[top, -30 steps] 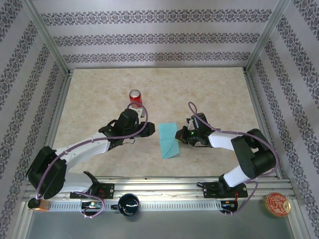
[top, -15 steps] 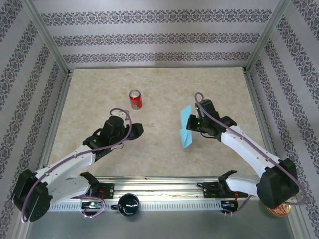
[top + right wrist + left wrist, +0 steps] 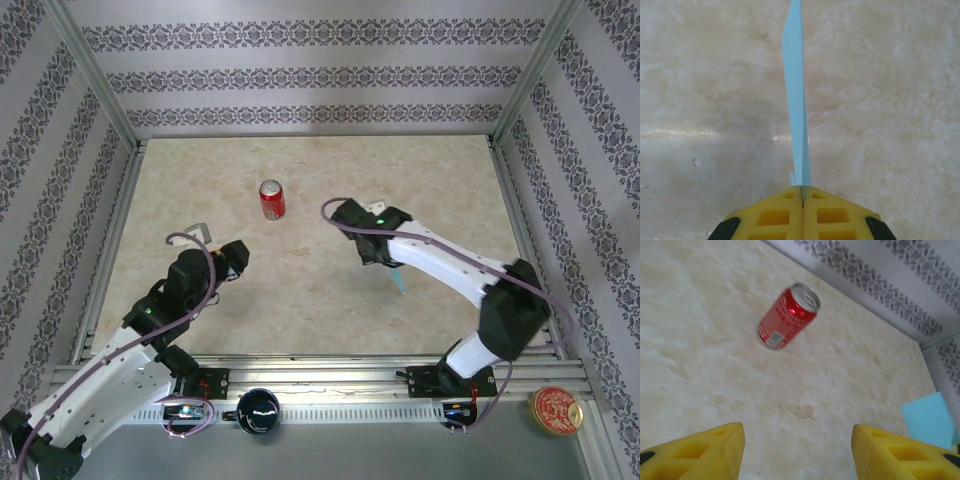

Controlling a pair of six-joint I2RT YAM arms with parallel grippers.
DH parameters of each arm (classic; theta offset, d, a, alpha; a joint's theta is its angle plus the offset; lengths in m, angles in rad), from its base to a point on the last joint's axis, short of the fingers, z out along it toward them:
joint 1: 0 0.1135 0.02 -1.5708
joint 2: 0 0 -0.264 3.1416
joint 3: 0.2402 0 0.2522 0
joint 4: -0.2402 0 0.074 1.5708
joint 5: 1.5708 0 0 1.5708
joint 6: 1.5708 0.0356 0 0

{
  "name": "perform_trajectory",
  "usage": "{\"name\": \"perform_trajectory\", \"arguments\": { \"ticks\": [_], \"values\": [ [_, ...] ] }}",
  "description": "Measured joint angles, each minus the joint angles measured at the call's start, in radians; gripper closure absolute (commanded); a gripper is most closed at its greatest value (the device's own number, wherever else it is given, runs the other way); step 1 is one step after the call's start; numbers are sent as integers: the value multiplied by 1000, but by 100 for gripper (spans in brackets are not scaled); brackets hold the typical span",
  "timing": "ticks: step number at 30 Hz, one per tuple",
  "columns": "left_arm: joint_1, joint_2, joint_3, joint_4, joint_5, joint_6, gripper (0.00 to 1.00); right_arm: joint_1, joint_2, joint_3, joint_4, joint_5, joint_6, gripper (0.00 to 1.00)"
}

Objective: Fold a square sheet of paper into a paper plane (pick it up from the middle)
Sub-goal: Turn over the paper at the center of the table, then third fold the triangle at the center of the table.

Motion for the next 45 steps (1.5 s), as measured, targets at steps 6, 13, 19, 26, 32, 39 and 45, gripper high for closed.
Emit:
{"name": "perform_trajectory", "arguments": {
  "ticks": [6,13,19,26,32,39,45],
  "values": [
    [0,-69,8,-117,-95,0,41,118,241,158,-5,-35,54,93],
    [0,-24,24,-144,-89,0,41,170,380,264,82,-252,56,75],
    [0,48,31,-143,-36,16,44,145,339,198,274,-507,61,56],
    [0,317,117,-96,177,77,58,-49,14,-291,678,-787,180,75],
    [0,574,145,34,444,78,63,-256,-93,-602,933,-970,275,91],
    [0,808,242,113,669,47,63,-297,-83,-629,1018,-1080,277,94],
    [0,881,269,161,766,17,64,-309,11,-629,1061,-1117,270,95]
  ]
}}
